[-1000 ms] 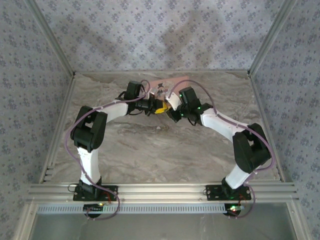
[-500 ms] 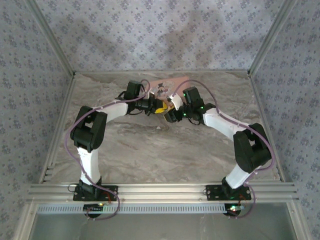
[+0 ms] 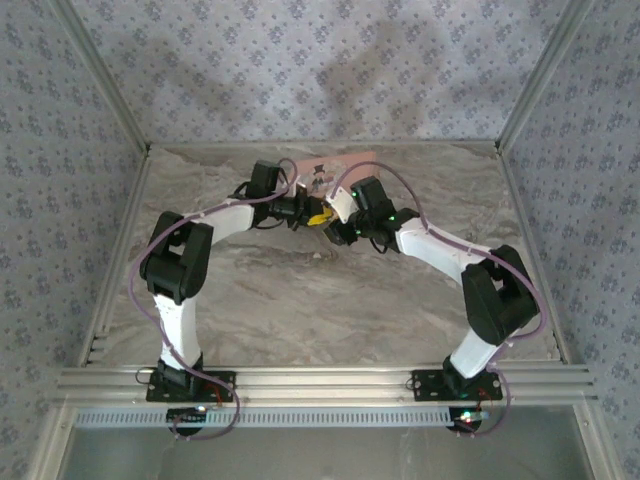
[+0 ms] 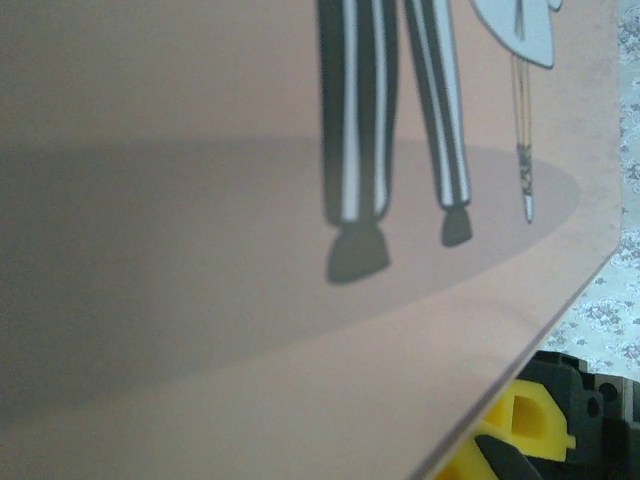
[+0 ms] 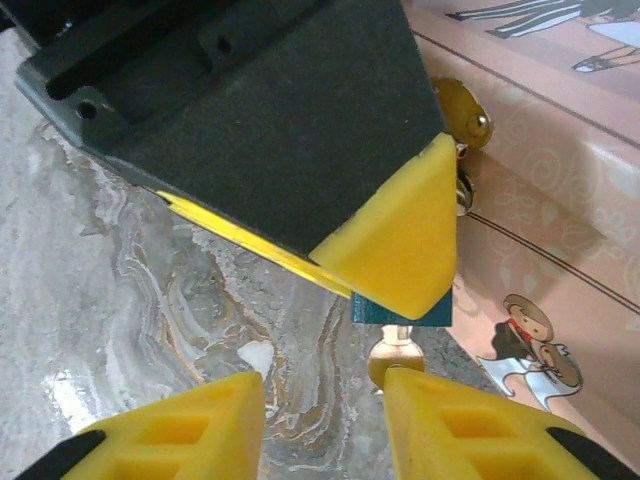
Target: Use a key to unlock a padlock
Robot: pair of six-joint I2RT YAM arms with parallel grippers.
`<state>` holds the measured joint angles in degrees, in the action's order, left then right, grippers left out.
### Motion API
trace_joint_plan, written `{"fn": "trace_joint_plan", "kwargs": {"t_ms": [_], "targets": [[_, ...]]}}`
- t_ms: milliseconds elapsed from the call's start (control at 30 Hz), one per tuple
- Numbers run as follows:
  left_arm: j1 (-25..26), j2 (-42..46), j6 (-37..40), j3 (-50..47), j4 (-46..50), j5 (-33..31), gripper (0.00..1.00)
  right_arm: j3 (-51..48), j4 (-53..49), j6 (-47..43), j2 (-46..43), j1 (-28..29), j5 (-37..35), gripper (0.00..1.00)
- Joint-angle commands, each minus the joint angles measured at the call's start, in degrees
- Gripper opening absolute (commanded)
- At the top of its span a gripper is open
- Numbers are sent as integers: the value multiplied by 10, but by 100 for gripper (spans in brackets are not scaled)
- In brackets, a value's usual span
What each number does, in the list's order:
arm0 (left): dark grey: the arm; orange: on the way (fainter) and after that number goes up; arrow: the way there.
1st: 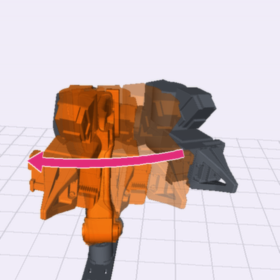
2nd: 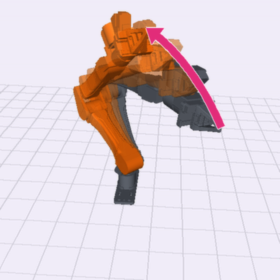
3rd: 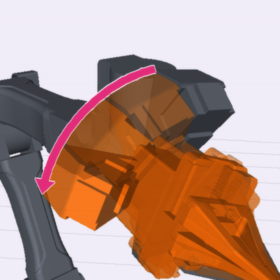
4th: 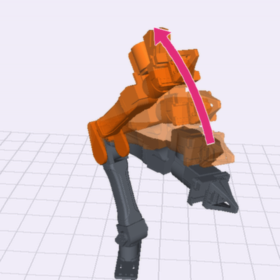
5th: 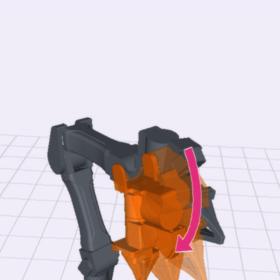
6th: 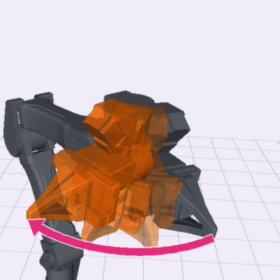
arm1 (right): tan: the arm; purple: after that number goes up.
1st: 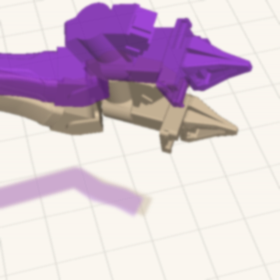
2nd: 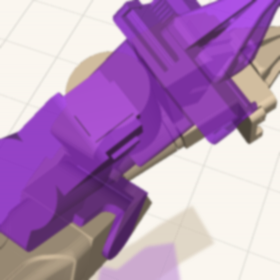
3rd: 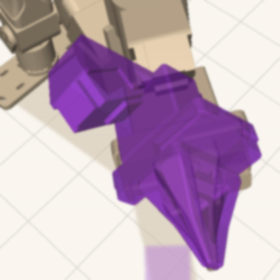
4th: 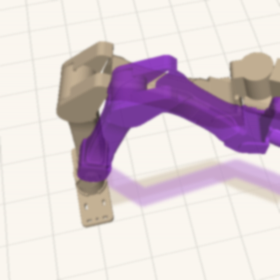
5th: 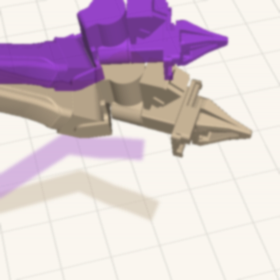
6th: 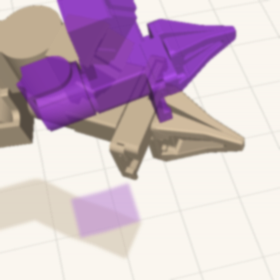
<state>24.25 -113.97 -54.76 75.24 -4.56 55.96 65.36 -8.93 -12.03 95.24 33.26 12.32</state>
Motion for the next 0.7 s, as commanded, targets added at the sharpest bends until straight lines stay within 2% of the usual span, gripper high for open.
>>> {"fn": "trace_joint_plan", "kwargs": {"t_ms": [0, 100, 200, 367, 433, 500, 533, 667], "targets": [[5, 20, -55, 11, 28, 61, 0, 18, -16, -12, 24, 6, -34, 33], [5, 21, -55, 13, 28, 63, 0, 19, -17, 4, 25, -3, -9, 17], [4, 22, -54, 12, 29, 64, 0, 6, 1, 44, 18, -33, 64, 5], [3, 24, -51, 7, 29, 63, 0, -9, 27, 87, 17, -60, 152, 0], [2, 24, -51, 6, 31, 63, 0, -10, 19, 80, 12, -52, 154, 11], [0, 24, -51, 5, 32, 63, 0, -15, 18, 76, 6, -43, 134, 34], [-1, 24, -51, 4, 32, 63, 0, -19, 24, 78, 2, -43, 129, 39], [-3, 28, -49, 4, 35, 63, 0, -25, 24, 64, 0, -30, 77, 45]]}}
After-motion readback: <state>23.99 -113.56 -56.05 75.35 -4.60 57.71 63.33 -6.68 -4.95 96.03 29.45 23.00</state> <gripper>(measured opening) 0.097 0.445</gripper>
